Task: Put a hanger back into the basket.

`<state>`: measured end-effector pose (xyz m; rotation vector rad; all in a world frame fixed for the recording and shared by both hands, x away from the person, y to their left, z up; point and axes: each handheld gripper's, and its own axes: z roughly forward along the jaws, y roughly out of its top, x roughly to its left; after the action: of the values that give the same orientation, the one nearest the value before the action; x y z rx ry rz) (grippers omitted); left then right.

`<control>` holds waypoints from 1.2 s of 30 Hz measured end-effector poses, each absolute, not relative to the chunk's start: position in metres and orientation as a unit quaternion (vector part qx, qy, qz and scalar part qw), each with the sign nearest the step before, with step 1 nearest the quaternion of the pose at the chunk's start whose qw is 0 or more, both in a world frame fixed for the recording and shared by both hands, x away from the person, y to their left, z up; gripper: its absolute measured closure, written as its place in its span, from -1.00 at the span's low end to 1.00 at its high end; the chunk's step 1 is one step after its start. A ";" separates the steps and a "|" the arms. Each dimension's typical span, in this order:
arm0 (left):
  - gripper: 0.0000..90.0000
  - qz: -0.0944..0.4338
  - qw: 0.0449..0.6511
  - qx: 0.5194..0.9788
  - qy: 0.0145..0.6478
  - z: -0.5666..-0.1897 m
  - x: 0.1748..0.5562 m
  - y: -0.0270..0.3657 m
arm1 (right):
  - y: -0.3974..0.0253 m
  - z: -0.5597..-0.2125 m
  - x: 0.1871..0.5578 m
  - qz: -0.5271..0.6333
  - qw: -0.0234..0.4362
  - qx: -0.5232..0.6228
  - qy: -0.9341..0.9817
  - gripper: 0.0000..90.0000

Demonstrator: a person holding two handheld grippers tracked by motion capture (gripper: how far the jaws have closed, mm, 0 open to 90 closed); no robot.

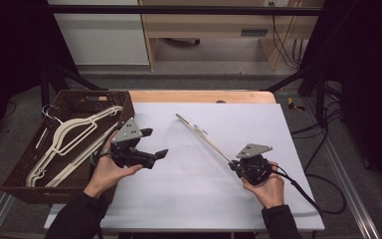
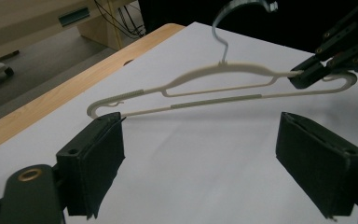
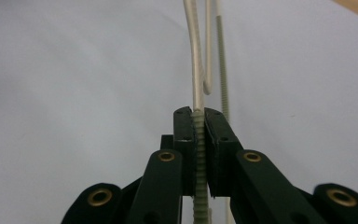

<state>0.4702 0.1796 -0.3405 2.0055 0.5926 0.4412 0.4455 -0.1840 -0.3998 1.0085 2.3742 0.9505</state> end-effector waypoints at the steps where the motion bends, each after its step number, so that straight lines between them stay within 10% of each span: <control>1: -0.67 0.183 0.480 0.823 0.242 -0.341 0.470 0.180 | -0.186 -0.398 0.445 0.341 0.197 0.363 0.845 0.91; 20: -0.66 0.170 0.451 0.853 0.203 -0.345 0.474 0.175 | -0.193 -0.377 0.430 0.423 0.085 0.275 0.859 0.91; 36: 0.26 0.100 0.373 0.917 0.097 -0.368 0.474 0.145 | -0.187 -0.377 0.420 0.426 0.026 0.198 0.882 0.91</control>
<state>0.4740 0.1448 -0.3678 2.3493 0.2487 0.2571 0.4198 -0.1872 -0.3770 0.6103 2.7267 1.3165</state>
